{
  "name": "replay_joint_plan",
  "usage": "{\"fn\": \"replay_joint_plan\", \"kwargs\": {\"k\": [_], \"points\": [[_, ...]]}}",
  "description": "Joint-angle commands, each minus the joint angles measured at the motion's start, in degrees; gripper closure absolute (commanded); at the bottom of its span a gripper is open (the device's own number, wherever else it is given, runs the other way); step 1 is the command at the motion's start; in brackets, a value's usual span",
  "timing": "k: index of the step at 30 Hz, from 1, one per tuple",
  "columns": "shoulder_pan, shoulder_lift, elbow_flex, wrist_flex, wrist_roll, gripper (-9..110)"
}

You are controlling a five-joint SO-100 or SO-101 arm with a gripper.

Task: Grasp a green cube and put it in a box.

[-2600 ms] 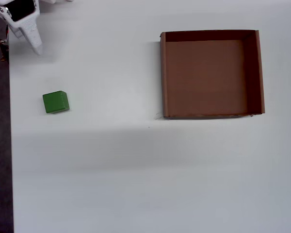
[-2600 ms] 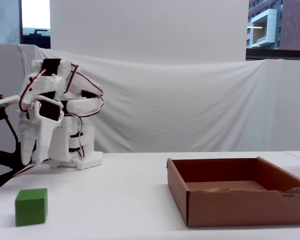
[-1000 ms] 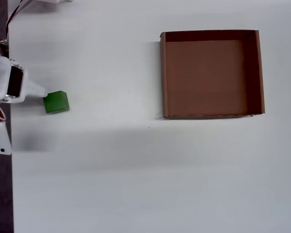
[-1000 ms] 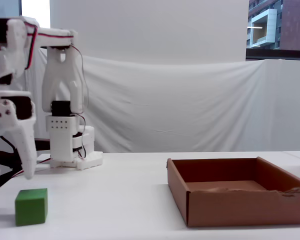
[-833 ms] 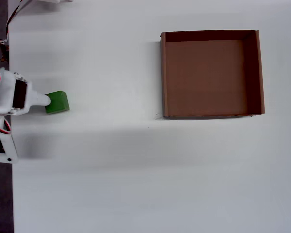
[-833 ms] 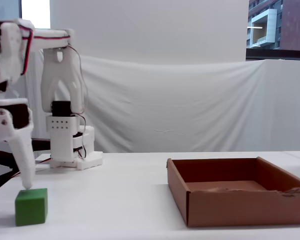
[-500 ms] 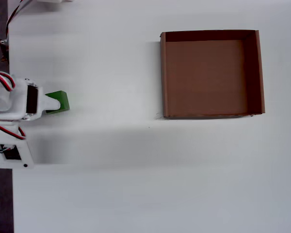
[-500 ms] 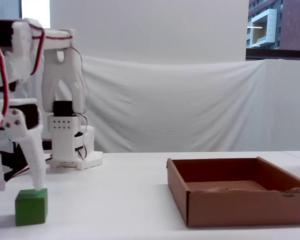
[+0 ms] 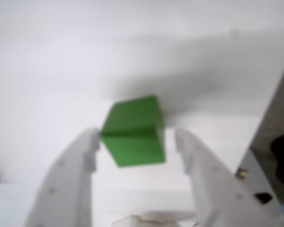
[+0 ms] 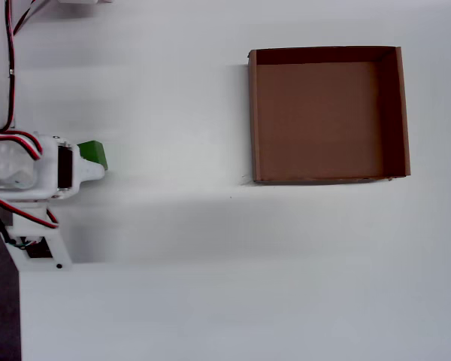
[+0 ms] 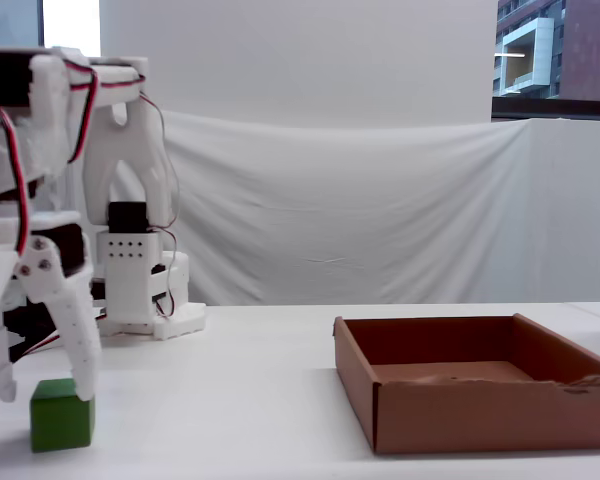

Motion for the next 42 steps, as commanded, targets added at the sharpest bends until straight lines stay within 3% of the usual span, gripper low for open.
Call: {"fn": "replay_joint_plan", "kwargs": {"k": [1, 42], "points": [[-1.14, 1.76, -2.99, 0.18, -1.58, 78], [-3.16, 5.10, 7.91, -4.57, -0.79, 79]]}}
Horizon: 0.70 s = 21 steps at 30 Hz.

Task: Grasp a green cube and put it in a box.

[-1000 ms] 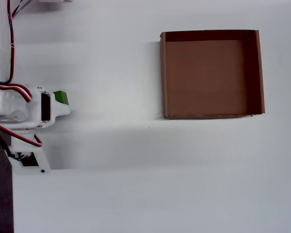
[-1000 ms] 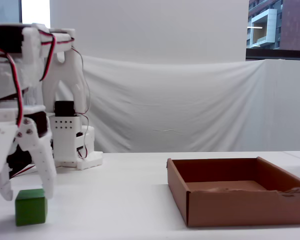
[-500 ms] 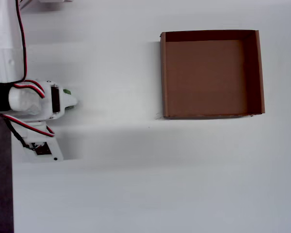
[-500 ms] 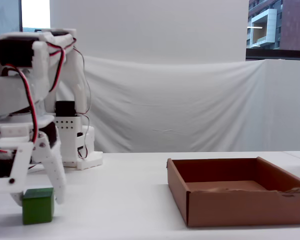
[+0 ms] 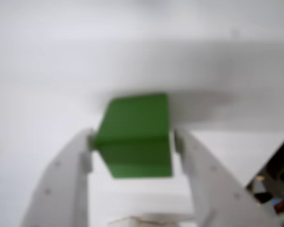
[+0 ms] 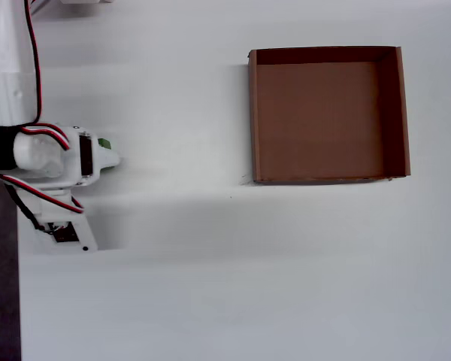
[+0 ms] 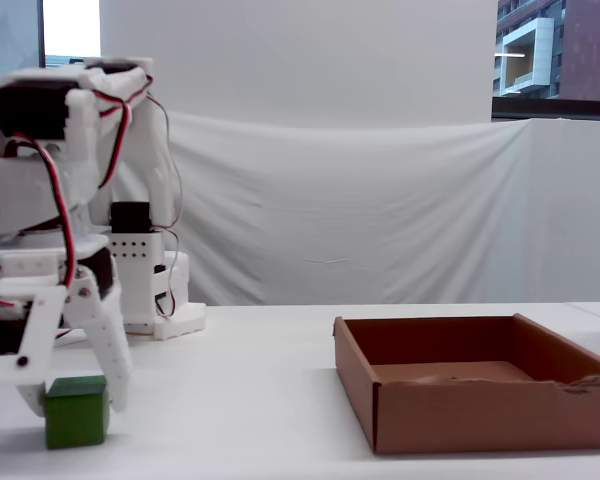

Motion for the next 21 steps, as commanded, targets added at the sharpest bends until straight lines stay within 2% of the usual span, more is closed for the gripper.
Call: {"fn": "replay_joint_plan", "kwargs": {"k": [1, 16, 21], "points": [[-0.62, 4.66, 0.26, -0.79, -0.79, 80], [-0.44, 5.54, 1.23, -1.76, -0.79, 78], [-0.53, 5.80, 1.32, -1.67, -0.79, 81]]}}
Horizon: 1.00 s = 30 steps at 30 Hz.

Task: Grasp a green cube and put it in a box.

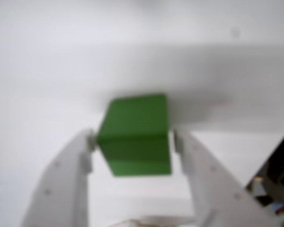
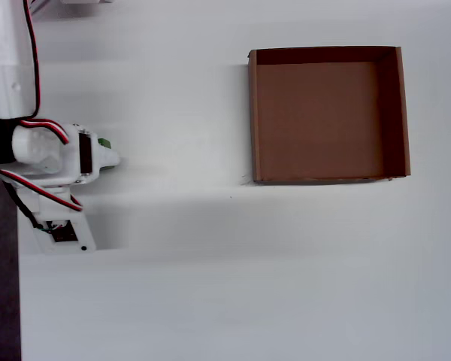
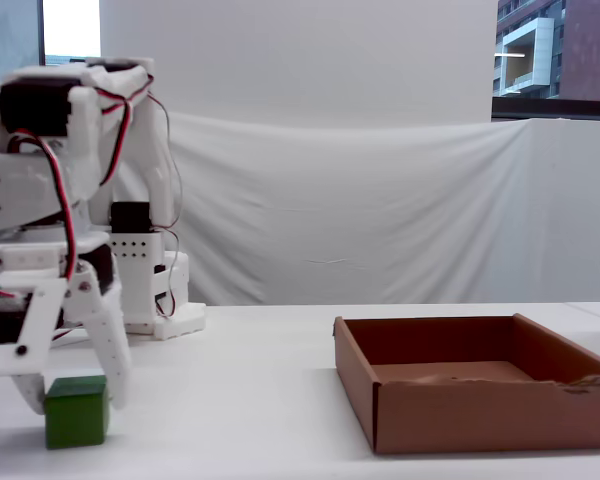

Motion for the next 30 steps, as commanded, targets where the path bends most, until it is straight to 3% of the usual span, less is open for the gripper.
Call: {"fn": "replay_joint_plan", "kwargs": {"k": [1, 30], "points": [[-0.53, 3.87, -0.18, -0.35, -0.79, 81], [-1.58, 6.33, 0.53, 0.53, 0.62, 83]]}}
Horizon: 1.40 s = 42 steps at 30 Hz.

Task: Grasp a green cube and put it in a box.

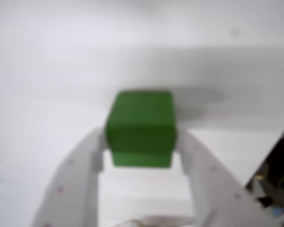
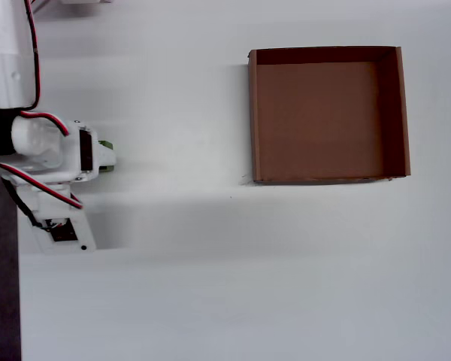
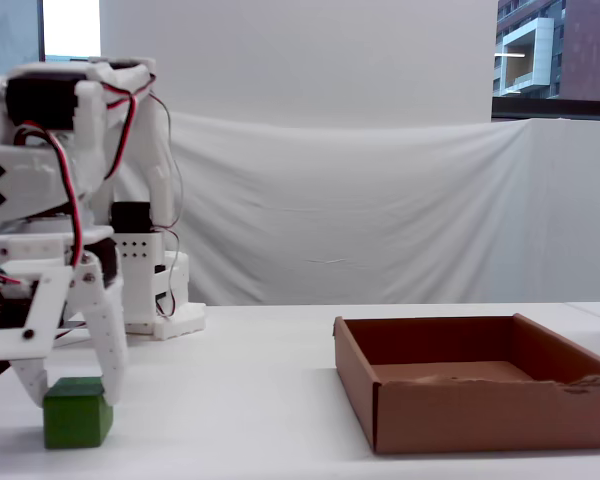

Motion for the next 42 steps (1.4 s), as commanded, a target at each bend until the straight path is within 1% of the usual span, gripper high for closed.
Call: {"fn": "replay_joint_plan", "kwargs": {"k": [1, 4, 11, 31, 42], "points": [[-0.88, 3.87, -1.14, 1.32, 0.18, 83], [-0.97, 4.22, -0.88, 1.67, 0.26, 83], [-0.79, 4.13, 1.49, -1.58, 0.26, 83], [-1.05, 4.22, 1.41, -0.88, 0.35, 86], [-2.02, 5.45, 0.09, 0.97, 3.34, 87]]}}
